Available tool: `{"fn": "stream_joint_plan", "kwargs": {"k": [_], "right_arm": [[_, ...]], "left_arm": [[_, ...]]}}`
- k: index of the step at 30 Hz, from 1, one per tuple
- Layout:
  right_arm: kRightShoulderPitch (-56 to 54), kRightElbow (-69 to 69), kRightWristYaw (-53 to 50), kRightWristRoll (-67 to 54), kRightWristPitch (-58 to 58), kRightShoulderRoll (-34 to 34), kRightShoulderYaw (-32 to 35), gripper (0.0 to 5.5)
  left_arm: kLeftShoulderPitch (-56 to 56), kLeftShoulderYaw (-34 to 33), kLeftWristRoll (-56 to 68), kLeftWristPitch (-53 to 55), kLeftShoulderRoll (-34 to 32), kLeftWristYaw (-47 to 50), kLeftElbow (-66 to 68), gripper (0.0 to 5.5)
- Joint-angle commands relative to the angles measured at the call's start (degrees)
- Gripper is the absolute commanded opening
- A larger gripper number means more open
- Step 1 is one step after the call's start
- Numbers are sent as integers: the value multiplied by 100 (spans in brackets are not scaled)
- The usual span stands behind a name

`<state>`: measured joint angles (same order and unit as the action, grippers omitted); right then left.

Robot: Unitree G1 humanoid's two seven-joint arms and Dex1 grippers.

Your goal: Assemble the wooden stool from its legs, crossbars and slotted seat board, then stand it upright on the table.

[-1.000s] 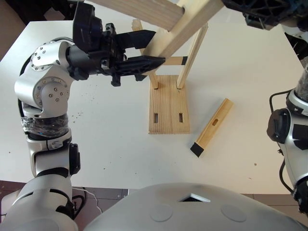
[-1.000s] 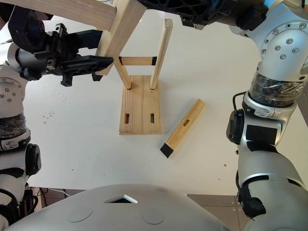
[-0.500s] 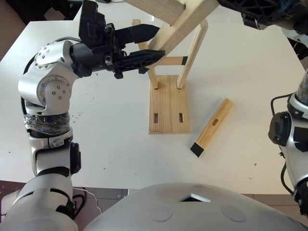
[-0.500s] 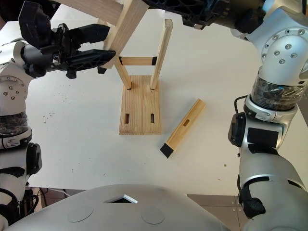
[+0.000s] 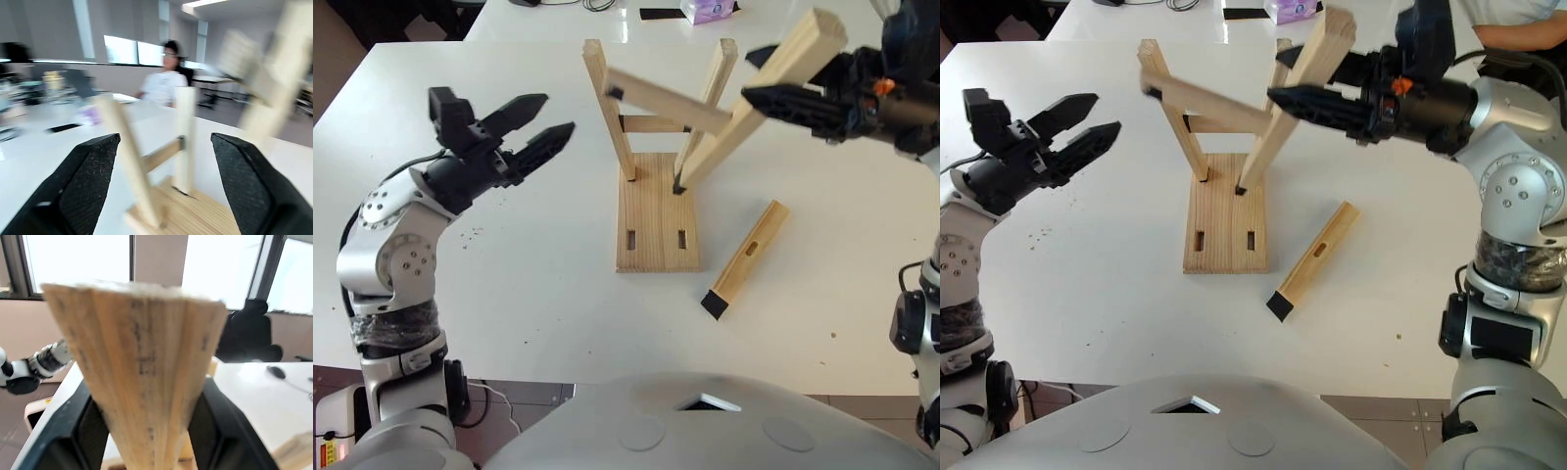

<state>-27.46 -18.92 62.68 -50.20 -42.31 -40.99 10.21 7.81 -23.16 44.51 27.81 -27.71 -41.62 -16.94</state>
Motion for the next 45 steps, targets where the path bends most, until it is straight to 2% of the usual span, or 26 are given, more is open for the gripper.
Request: {"fn": "stream_joint_plan", "kwargs": {"k": [1, 4, 8, 17, 31, 45], "right_arm": [[579, -469, 17, 239, 230, -166, -71, 202], [1124, -760, -15, 630, 550, -137, -336, 202], [1450, -836, -195, 943, 834, 49, -600, 202], [1549, -1017, -385, 834, 965, 93, -738, 202], [1737, -928, -1, 976, 1056, -468, -866, 202], [439, 419, 1294, 1372, 1386, -1001, -1350, 202]], "left_arm": [[134, -508, 661, -271, 1051, 1517, -323, 346], [621, -723, 1278, -471, 1762, 2692, -184, 346], [774, -583, 1234, -412, 1763, 3031, 6, 346], [762, -369, 1185, -301, 1491, 2938, 56, 346], [278, -82, 1027, -528, 1658, 2954, -249, 346], [-454, 302, 729, -1033, 2222, 3043, -808, 346]]}}
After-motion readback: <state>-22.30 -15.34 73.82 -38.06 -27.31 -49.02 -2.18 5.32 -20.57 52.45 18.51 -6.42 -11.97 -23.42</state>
